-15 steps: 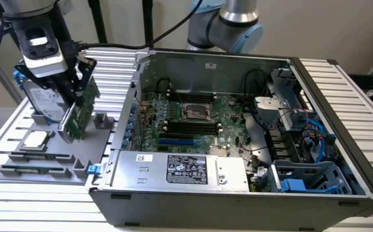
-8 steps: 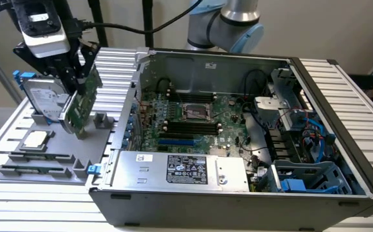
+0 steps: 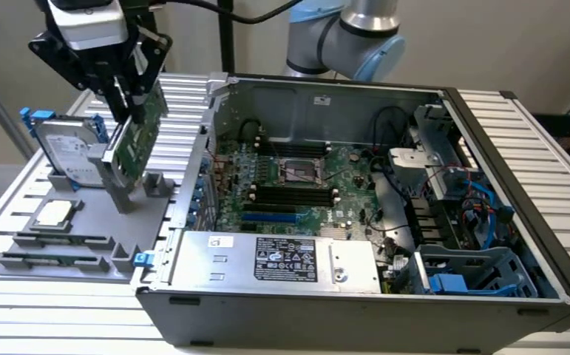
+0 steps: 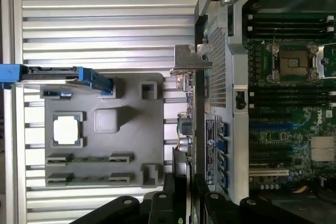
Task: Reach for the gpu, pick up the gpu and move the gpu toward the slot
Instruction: 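Pick up the gpu and move the gpu toward the slot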
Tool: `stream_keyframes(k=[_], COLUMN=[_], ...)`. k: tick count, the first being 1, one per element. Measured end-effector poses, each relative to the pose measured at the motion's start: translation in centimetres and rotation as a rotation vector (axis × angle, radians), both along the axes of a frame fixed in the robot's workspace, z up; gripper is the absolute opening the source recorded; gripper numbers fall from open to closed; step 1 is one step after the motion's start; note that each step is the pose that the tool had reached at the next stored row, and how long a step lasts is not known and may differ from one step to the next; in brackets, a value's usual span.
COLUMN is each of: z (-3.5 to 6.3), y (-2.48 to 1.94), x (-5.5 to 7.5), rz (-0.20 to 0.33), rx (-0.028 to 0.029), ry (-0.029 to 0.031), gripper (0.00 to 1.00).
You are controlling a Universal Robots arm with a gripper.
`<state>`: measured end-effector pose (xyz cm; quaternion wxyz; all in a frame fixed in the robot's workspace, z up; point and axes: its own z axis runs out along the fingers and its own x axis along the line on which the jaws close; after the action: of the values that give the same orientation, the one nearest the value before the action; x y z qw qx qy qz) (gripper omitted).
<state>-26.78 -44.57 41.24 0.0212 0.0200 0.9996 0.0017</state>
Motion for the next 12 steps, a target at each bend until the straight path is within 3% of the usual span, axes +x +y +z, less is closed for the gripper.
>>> stream_keyframes(k=[6,12], z=[2.30,3.46], y=[-0.11,-0.11], x=[2.5,5.2], rz=[0.000,0.000], rx=[0.0103,0.0229], ry=[0.0082,0.0160], gripper=[0.26,0.26])
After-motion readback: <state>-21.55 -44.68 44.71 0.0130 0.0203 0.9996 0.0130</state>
